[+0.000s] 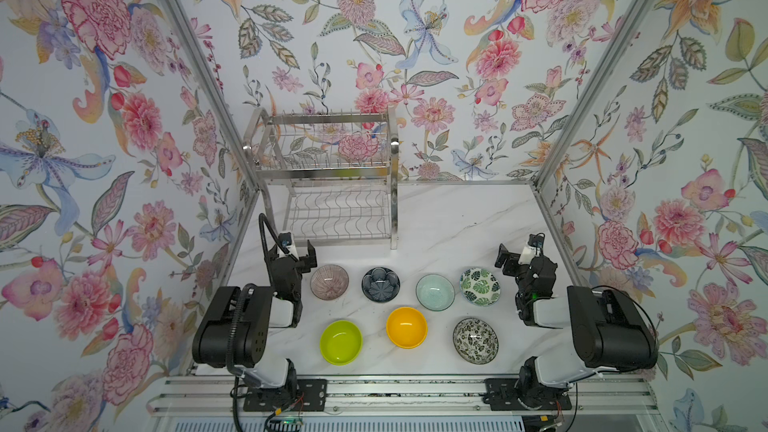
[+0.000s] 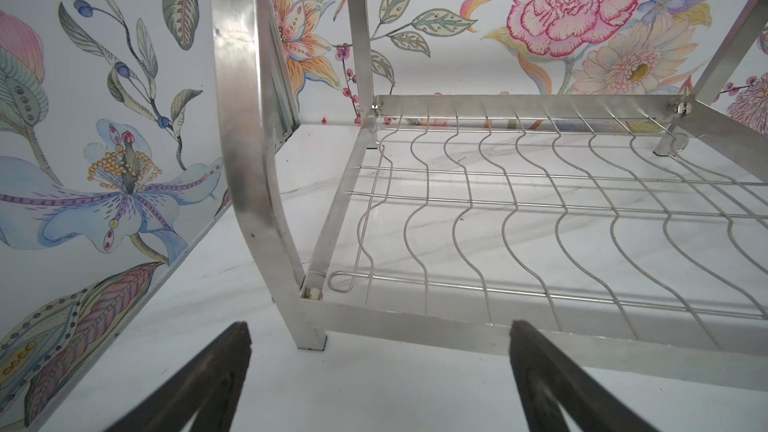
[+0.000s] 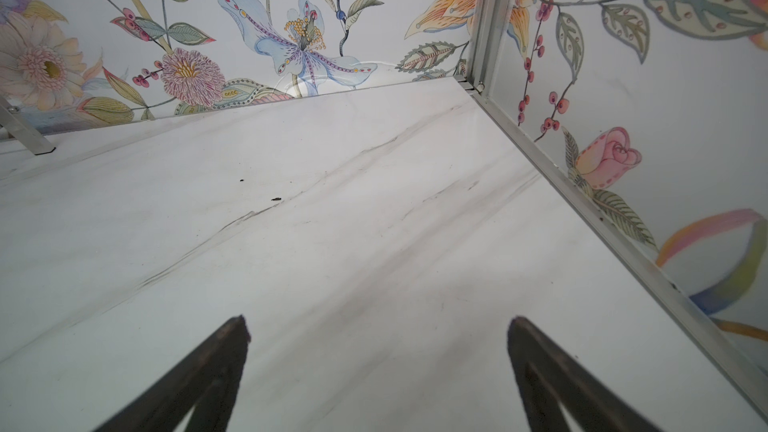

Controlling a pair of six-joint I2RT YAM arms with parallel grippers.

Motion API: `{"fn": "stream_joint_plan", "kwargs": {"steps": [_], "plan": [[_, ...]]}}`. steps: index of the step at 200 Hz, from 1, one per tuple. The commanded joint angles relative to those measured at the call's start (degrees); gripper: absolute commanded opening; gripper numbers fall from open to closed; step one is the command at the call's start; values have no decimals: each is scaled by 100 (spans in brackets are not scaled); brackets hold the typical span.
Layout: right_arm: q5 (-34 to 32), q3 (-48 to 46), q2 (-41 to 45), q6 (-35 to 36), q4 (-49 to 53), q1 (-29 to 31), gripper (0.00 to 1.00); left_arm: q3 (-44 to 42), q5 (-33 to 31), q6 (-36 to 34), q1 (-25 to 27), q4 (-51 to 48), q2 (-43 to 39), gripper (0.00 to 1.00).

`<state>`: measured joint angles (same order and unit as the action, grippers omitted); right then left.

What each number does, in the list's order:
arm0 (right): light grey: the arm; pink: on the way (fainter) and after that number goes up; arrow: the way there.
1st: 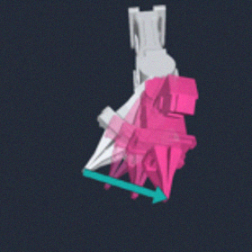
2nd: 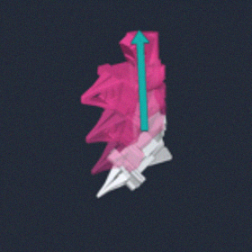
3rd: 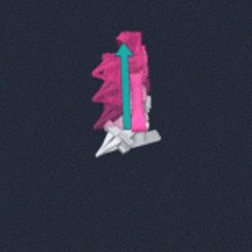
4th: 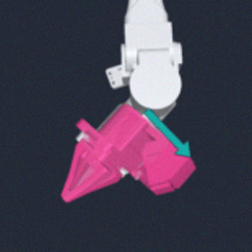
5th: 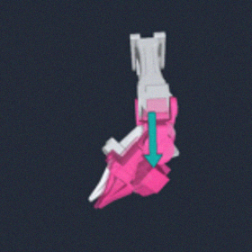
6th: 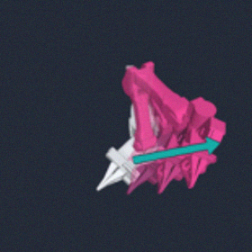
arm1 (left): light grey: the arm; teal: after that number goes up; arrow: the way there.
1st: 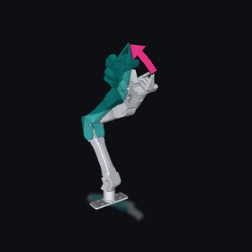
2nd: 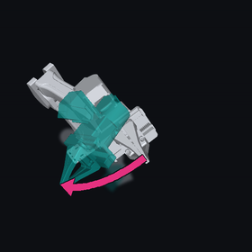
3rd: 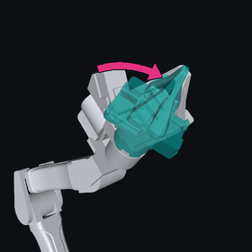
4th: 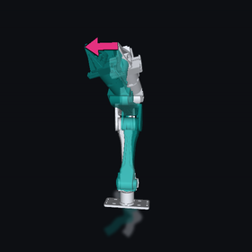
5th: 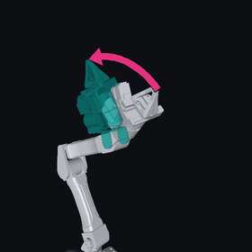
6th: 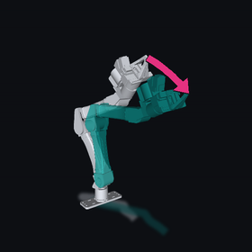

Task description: Load the bowls into the dish rack

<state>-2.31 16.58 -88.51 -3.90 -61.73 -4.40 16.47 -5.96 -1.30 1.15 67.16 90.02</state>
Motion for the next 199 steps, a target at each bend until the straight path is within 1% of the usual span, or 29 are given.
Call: {"fn": "stream_joint_plan", "kwargs": {"steps": [1,125,182,199], "plan": [[69,100,16,-94,14,-52,99,-1,110,-57,-43,56,17,99],[54,148,12,-111,101,-52,99,22,-6,-108,17,43,38,99],[-121,178,40,-131,172,-22,99,-12,-16,-107,17,66,12,99],[-179,277,141,-137,489,0,99,-11,-17,-112,17,73,3,99]]}}
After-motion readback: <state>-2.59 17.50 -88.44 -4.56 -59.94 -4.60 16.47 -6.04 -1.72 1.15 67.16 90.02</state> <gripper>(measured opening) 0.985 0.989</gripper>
